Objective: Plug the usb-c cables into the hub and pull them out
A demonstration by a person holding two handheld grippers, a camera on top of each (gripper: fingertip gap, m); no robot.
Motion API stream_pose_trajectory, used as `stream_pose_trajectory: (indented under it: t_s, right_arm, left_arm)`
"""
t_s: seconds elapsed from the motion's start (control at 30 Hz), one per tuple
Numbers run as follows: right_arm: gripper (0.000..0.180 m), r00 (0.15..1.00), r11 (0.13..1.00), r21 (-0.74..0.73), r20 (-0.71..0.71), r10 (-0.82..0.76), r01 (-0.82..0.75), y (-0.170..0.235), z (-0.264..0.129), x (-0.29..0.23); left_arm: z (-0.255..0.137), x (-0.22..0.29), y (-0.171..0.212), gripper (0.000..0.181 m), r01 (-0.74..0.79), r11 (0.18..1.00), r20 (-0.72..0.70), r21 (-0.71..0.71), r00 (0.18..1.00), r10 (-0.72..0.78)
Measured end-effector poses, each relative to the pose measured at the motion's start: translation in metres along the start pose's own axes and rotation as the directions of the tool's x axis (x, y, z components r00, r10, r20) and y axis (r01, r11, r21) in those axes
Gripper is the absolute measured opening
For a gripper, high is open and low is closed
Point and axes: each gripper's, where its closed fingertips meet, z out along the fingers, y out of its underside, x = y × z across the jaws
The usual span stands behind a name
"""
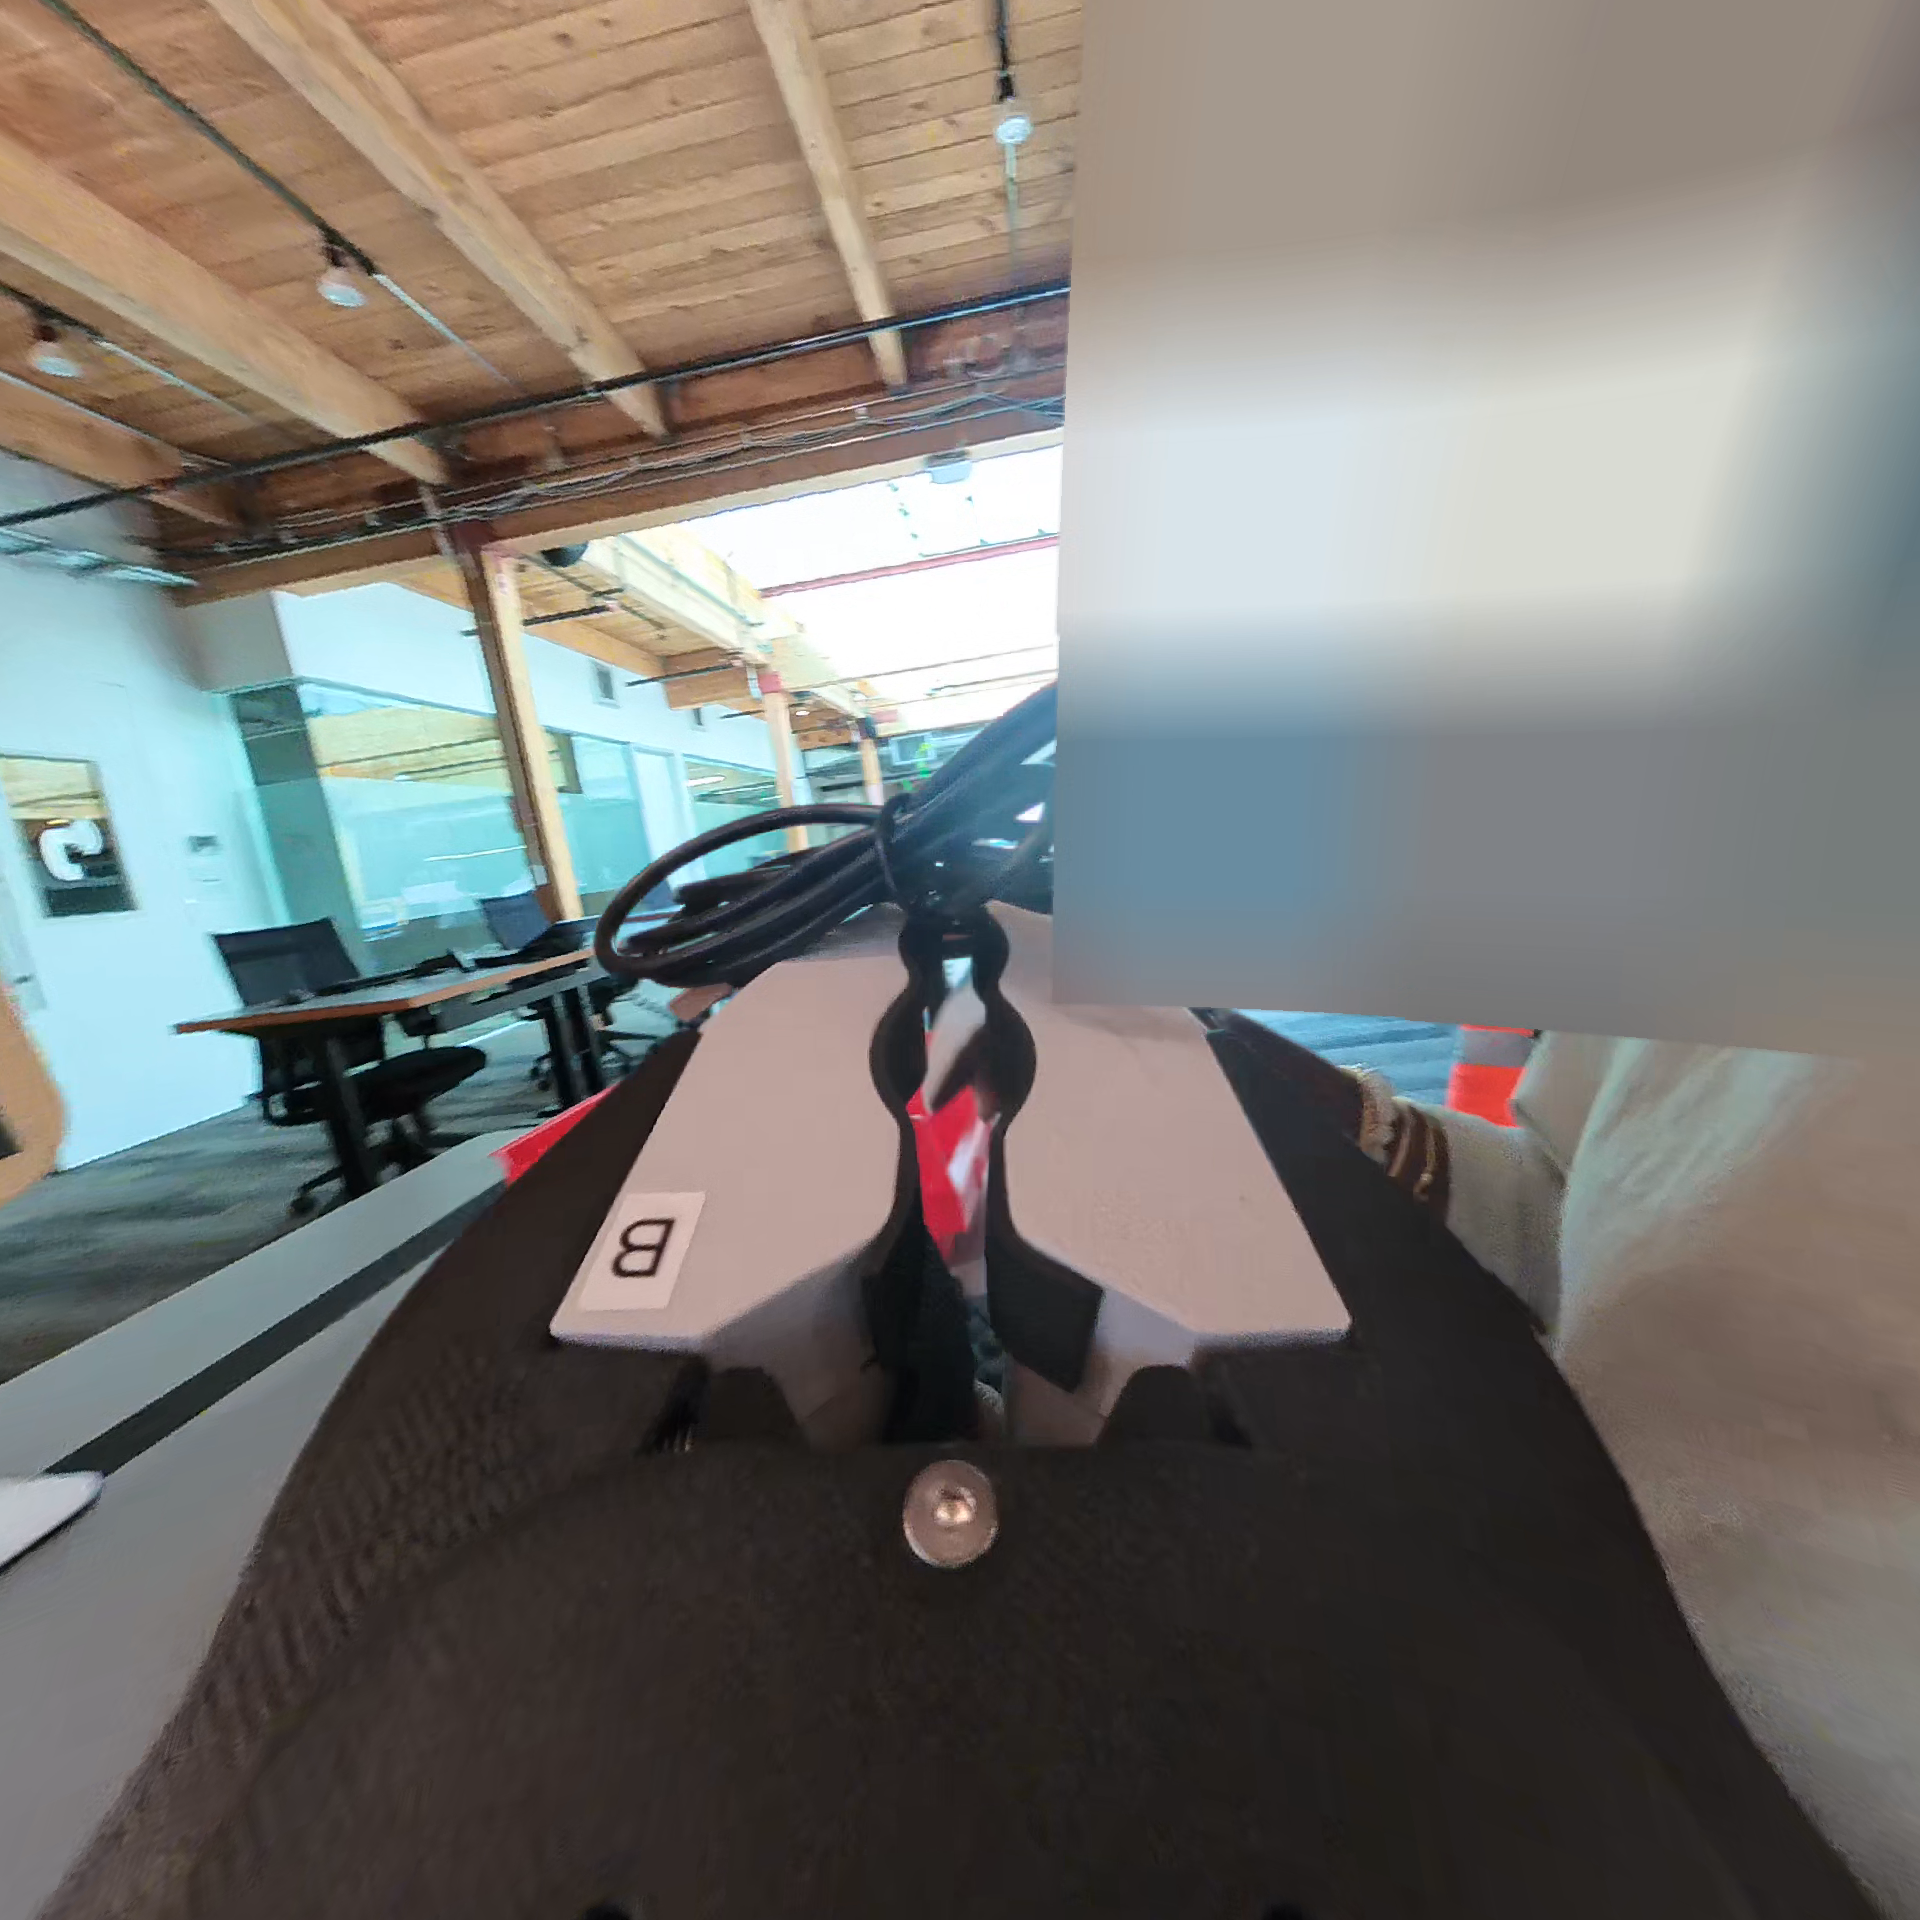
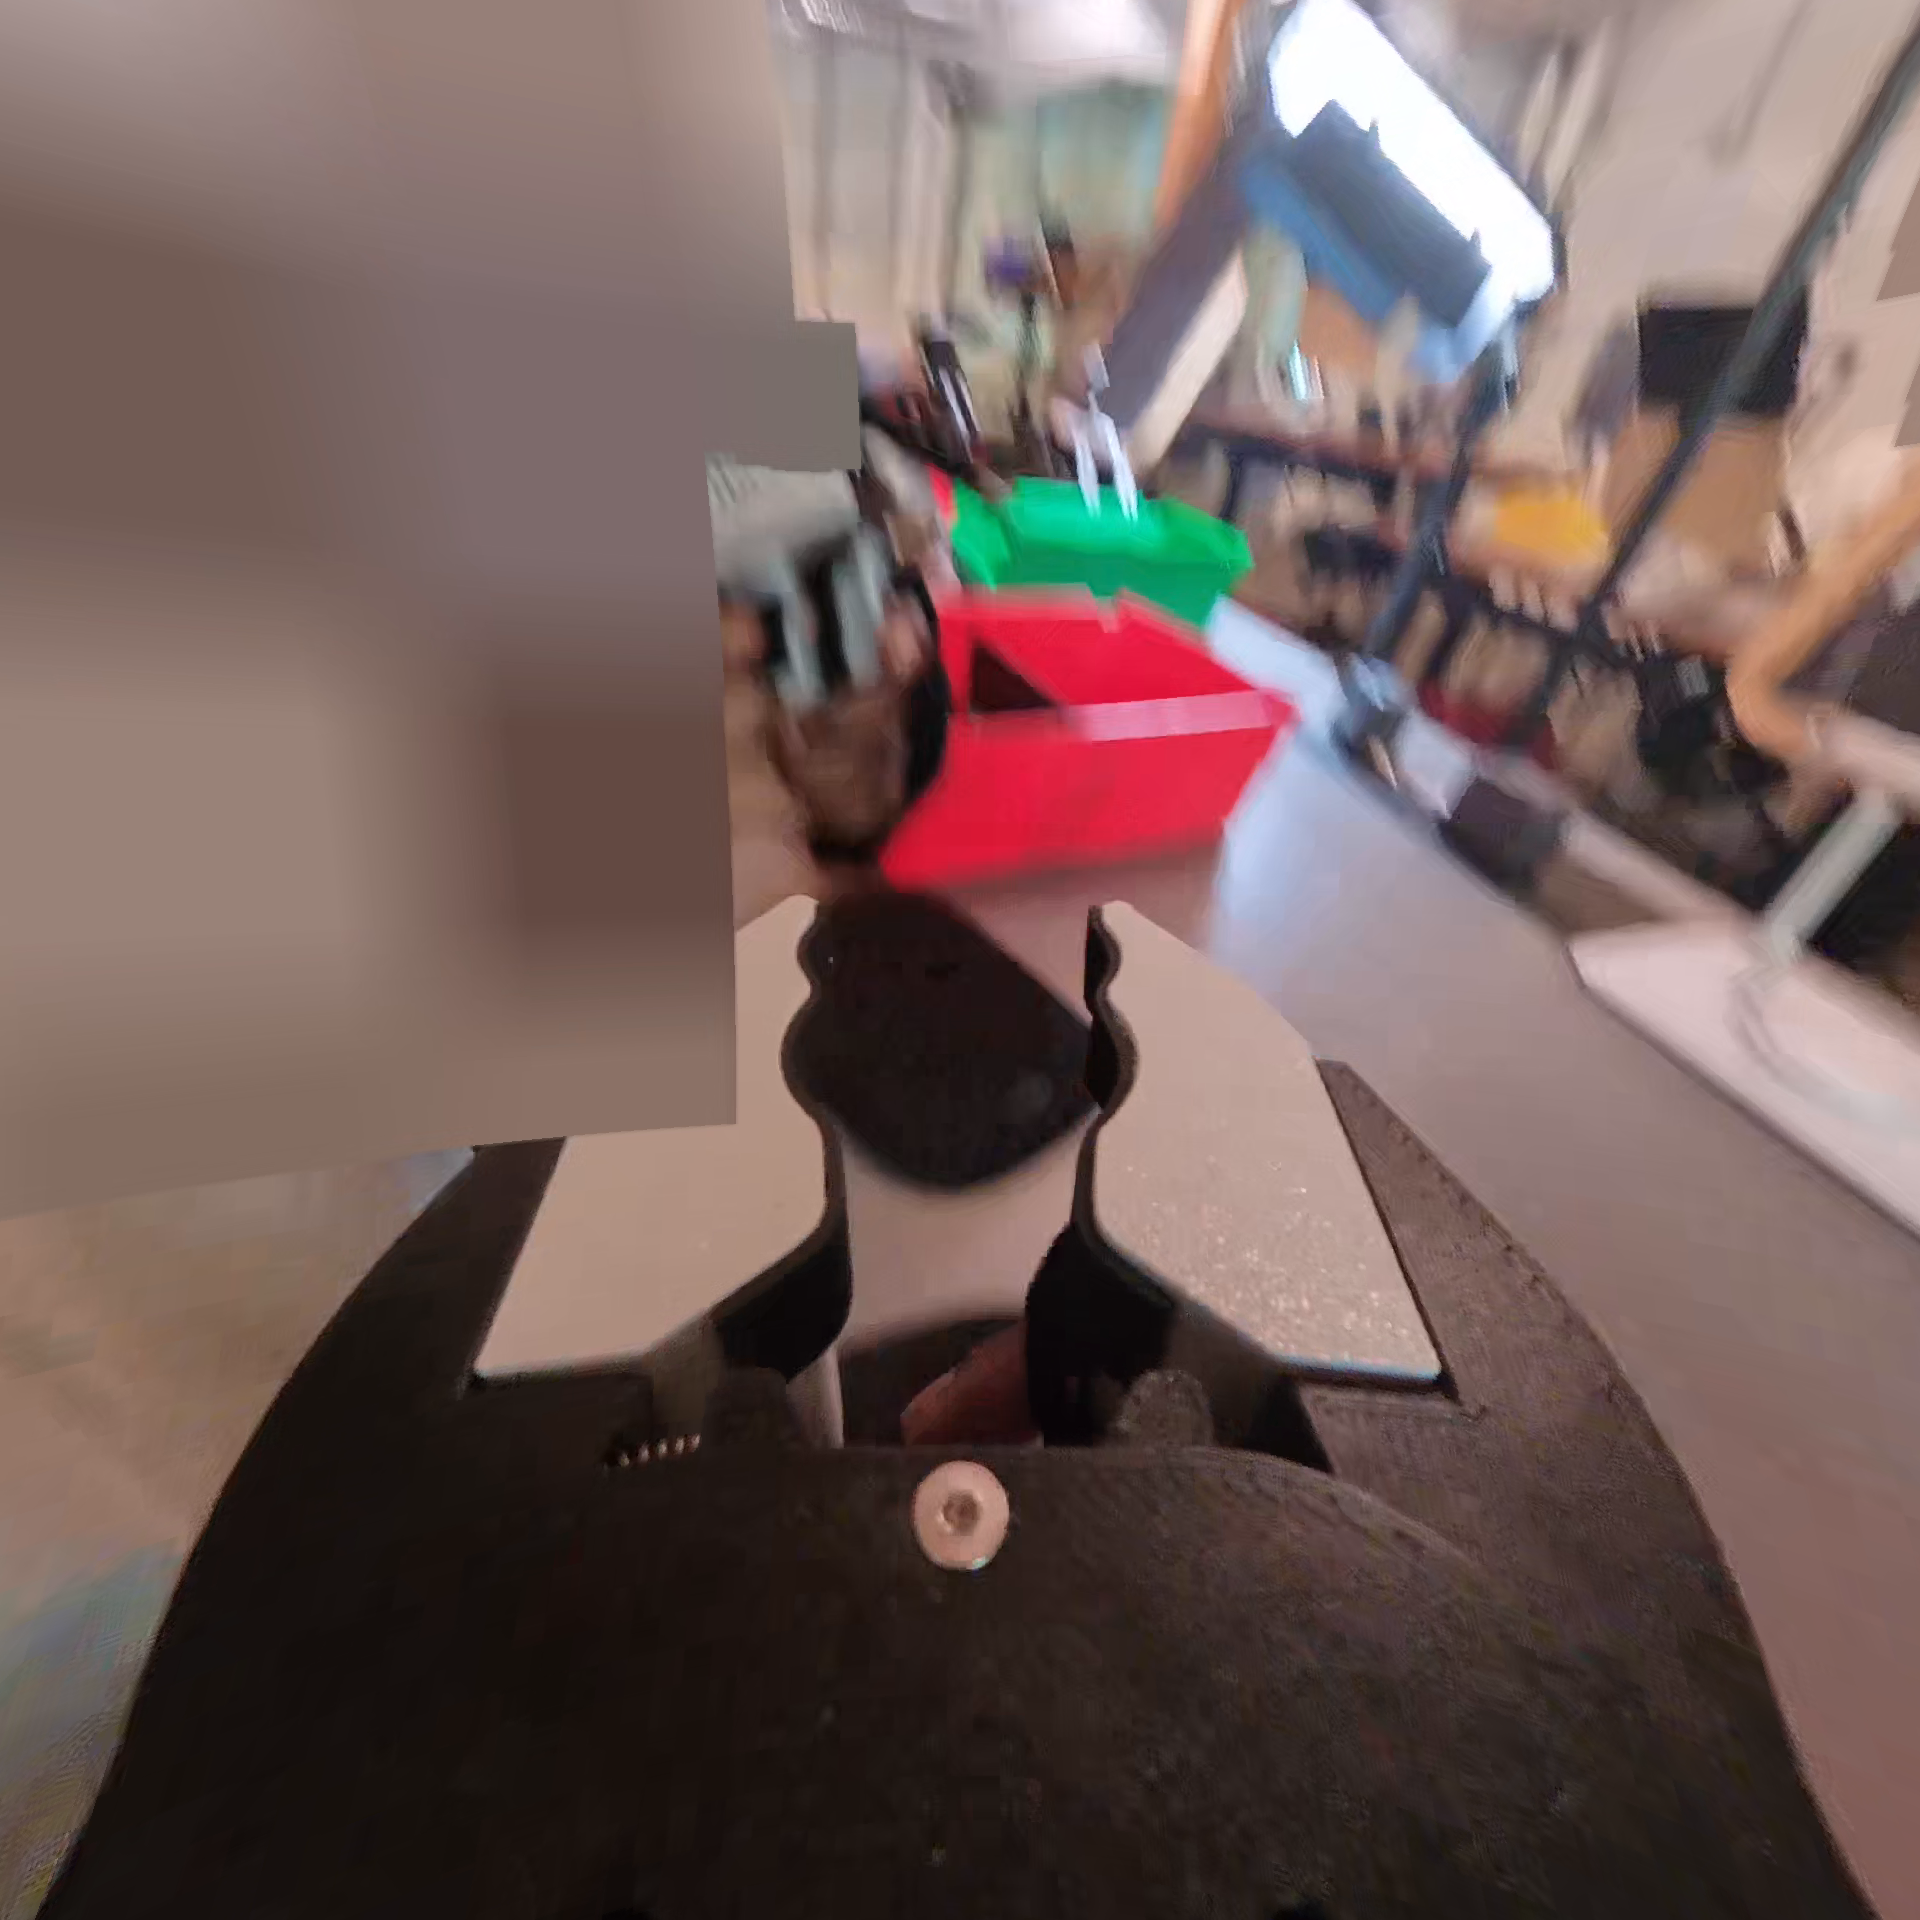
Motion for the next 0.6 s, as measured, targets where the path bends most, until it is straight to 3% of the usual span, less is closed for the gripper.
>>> stream_pose_trajectory:
  t_s: [0.1, 0.17, 0.27, 0.33, 0.4, 0.47, 0.6]
  right_arm:
    - [0.054, 0.996, 0.952, -0.3, -0.084, 0.027, -0.051, 0.07, -0.018, 0.012]
    - [0.055, 0.996, 0.913, -0.404, -0.083, 0.029, -0.06, 0.102, -0.026, 0.008]
    - [0.048, 0.986, 0.904, -0.403, -0.021, -0.163, 0.141, 0.123, -0.026, -0.005]
    - [0.043, 0.943, 0.844, -0.452, -0.022, -0.333, 0.288, 0.14, -0.032, -0.001]
    - [0.044, 0.936, 0.811, -0.508, -0.027, -0.351, 0.29, 0.157, -0.036, 0.006]
    - [0.043, 0.961, 0.87, -0.439, -0.045, -0.273, 0.226, 0.153, -0.031, 0.006]
    - [0.032, 0.927, 0.847, -0.45, -0.096, -0.363, 0.285, 0.157, -0.029, 0.015]
  left_arm:
    - [-0.009, -0.011, -0.003, 0.006, -0.026, 1.0, 0.066, -0.005, 0.997, 0.026]
    - [-0.013, -0.02, -0.006, 0.006, -0.041, 0.999, 0.129, 0.006, 0.991, 0.04]
    - [-0.017, -0.024, -0.012, 0.006, -0.074, 0.997, 0.18, 0.02, 0.981, 0.069]
    - [-0.017, -0.023, -0.015, 0.006, -0.092, 0.996, 0.187, 0.019, 0.979, 0.087]
    - [-0.015, -0.022, -0.014, 0.006, -0.096, 0.995, 0.184, 0.01, 0.979, 0.093]
    - [-0.013, -0.021, -0.012, 0.006, -0.095, 0.995, 0.18, 0.007, 0.979, 0.092]
    - [-0.007, -0.021, -0.005, 0.006, -0.058, 0.998, 0.163, -0.001, 0.985, 0.058]
